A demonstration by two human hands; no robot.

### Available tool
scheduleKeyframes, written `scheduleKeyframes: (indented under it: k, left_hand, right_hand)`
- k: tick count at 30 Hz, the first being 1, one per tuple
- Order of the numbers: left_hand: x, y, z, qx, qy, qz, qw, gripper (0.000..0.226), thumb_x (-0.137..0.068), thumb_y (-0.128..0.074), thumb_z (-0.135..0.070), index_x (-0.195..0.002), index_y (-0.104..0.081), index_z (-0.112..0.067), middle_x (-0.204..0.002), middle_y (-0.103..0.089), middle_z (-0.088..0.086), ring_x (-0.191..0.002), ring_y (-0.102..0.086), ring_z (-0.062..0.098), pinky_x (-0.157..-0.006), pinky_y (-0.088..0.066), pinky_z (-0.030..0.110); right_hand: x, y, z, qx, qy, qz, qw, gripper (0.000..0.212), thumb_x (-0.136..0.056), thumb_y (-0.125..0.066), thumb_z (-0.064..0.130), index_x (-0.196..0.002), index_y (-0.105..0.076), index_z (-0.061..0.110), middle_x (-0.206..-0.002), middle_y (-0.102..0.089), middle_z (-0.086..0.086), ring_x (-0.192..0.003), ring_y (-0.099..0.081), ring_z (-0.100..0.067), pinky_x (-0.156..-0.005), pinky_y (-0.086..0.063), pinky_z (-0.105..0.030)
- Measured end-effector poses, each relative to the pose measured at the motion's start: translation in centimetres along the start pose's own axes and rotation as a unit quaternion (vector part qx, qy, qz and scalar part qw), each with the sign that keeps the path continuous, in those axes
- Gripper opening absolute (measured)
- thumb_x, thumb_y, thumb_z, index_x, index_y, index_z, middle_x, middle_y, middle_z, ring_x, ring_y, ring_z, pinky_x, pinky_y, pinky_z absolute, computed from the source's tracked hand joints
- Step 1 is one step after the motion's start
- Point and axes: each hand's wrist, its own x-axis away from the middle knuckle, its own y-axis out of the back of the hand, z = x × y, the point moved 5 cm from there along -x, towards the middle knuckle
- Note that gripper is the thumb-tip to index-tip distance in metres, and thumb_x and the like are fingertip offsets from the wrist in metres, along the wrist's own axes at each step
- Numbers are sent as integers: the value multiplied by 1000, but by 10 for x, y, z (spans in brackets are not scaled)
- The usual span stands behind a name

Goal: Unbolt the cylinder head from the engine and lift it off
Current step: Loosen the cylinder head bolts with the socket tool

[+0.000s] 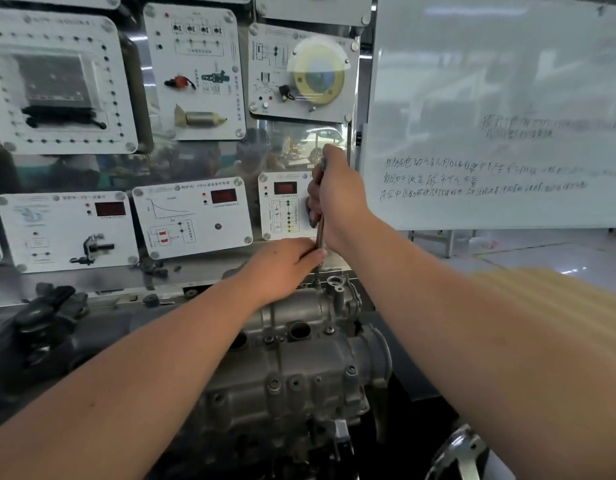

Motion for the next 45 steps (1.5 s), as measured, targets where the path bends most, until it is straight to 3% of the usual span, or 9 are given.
scheduleKeyframes:
  k: [2, 7, 15, 25, 33, 37, 39, 42, 45]
  left_hand:
    - [-1, -1, 2, -9, -7, -15, 1000, 38, -107, -45, -40, -98, -69, -12, -72, -62, -1, -67, -59, 14, -66, -48, 36]
    - [-1, -5, 1, -3, -18, -35, 999, 34, -107, -46, -35, -92, -66, -11, -71, -62, -1, -65, -57, 11, -58, -39, 31]
    - [-3, -7, 6, 54, -12, -30, 998, 33, -107, -47, -32, -97, -67, -7, -90, -73, 10, -84, -69, 25, -78, -54, 45]
    - [-5, -10, 13, 119, 18, -19, 992, 34, -105, -50, -36, -96, -65, -6, -91, -71, 14, -88, -71, 29, -77, -58, 55]
    - [-7, -13, 14, 129, 25, -13, 991, 31, -105, -51, -36, -88, -66, -15, -87, -73, 4, -84, -73, 22, -76, -60, 49]
    - [-6, -14, 11, 124, 17, -13, 992, 26, -105, -51, -36, -82, -54, -24, -85, -69, 5, -82, -69, 25, -79, -57, 53]
    - [-6, -14, 11, 133, 22, 6, 991, 21, -105, -50, -35, -87, -54, -27, -95, -71, 8, -90, -68, 27, -83, -56, 53]
    - [-6, -13, 12, 128, 33, 18, 991, 26, -106, -49, -32, -99, -63, -12, -99, -71, 11, -92, -69, 28, -83, -55, 52]
    - [-9, -12, 12, 107, 21, 4, 994, 21, -104, -51, -26, -90, -64, -16, -82, -68, 2, -76, -66, 15, -67, -52, 32]
  right_hand:
    - [-5, 2, -5, -11, -1, -4, 1000, 36, -95, -42, 42, -65, -39, 22, -49, -30, 6, -44, -23, -15, -51, -22, -33]
    - [-11, -2, -9, 5, 18, 14, 1000, 32, -93, -42, 41, -66, -35, 24, -52, -28, 5, -49, -22, -15, -52, -20, -34]
    - [-16, -5, -12, 11, 1, 55, 998, 42, -98, -42, 46, -64, -39, 23, -49, -33, 5, -45, -25, -14, -50, -25, -30]
    - [-23, -5, -13, -24, -10, 90, 996, 51, -99, -42, 47, -54, -41, 24, -48, -30, 5, -43, -21, -15, -42, -25, -23]
    - [-25, -4, -18, -31, -13, 107, 994, 55, -98, -42, 47, -48, -42, 25, -48, -29, 5, -44, -20, -15, -43, -23, -24]
    - [-27, -7, -18, -38, -14, 164, 986, 53, -99, -38, 45, -50, -36, 26, -48, -23, 6, -44, -14, -15, -43, -20, -23]
    - [-26, -12, -18, -29, -9, 190, 981, 51, -99, -38, 44, -51, -34, 27, -49, -22, 7, -44, -13, -15, -43, -19, -21]
    - [-24, -15, -20, 8, 22, 149, 989, 50, -99, -40, 54, -56, -41, 27, -51, -28, 7, -44, -19, -14, -43, -22, -23]
    - [-14, -3, -31, 133, 189, 22, 973, 39, -99, -44, 55, -81, -49, 21, -64, -48, 2, -56, -43, -16, -54, -38, -31]
